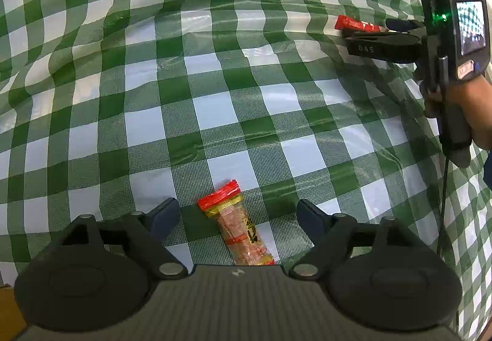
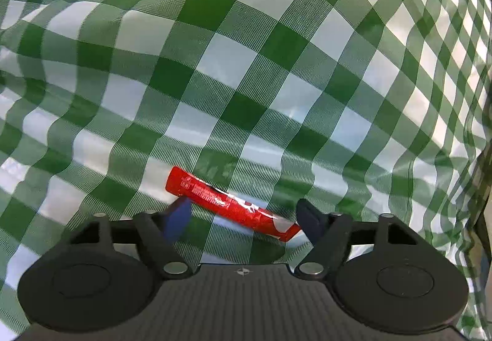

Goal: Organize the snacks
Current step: 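Grasp the orange candy with the left tool while the right tool grasps the red wafer stick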

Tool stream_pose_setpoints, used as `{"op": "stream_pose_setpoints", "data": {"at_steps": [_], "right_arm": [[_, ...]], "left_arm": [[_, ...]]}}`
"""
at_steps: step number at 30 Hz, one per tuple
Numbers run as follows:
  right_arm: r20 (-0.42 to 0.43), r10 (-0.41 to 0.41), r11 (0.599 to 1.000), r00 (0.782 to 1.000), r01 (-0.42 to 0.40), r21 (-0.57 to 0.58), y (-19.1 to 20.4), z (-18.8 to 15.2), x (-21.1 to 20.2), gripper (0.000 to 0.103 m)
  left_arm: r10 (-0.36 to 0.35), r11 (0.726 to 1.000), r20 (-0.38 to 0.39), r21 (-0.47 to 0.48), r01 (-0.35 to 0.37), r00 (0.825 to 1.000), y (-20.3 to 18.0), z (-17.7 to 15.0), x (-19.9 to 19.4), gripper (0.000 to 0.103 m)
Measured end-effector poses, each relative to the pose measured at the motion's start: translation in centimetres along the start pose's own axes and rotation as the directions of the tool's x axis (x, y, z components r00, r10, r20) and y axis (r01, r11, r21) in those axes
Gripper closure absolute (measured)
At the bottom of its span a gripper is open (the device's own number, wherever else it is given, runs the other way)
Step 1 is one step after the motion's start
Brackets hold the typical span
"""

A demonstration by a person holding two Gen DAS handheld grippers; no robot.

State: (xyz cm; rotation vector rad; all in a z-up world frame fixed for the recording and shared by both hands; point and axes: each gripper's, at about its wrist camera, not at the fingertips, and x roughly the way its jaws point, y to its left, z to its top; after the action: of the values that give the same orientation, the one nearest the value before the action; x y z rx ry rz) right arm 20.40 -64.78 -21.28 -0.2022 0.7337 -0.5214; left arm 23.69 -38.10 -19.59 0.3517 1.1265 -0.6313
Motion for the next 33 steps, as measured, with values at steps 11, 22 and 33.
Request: {"op": "stream_pose_setpoints", "data": {"at_steps": [11, 22, 33], "right_arm": [[0.057, -0.037, 0.998, 0.998, 0.039, -0.039, 0.8, -1.2, 0.0, 0.084], [0.134, -0.033, 0.988, 0.990, 0.012, 0.152, -2.4, -1.8, -7.0, 0.098], [0.166, 0.120, 0.970, 0.979, -0.151, 0.190, -0.1, -2.8, -17.9, 0.099]], "left_arm": [[0.065, 0.998, 0.053, -0.001, -0.065, 0.996, 0.5, 0.0, -0.5, 0.062], [0.008, 0.998, 0.027, -0.055, -0.006, 1.000, 1.9, 0.3, -2.0, 0.103], [-0.107, 0.973, -0.051, -0.210, 0.094, 0.993, 3.0, -1.1, -5.1, 0.091]]}}
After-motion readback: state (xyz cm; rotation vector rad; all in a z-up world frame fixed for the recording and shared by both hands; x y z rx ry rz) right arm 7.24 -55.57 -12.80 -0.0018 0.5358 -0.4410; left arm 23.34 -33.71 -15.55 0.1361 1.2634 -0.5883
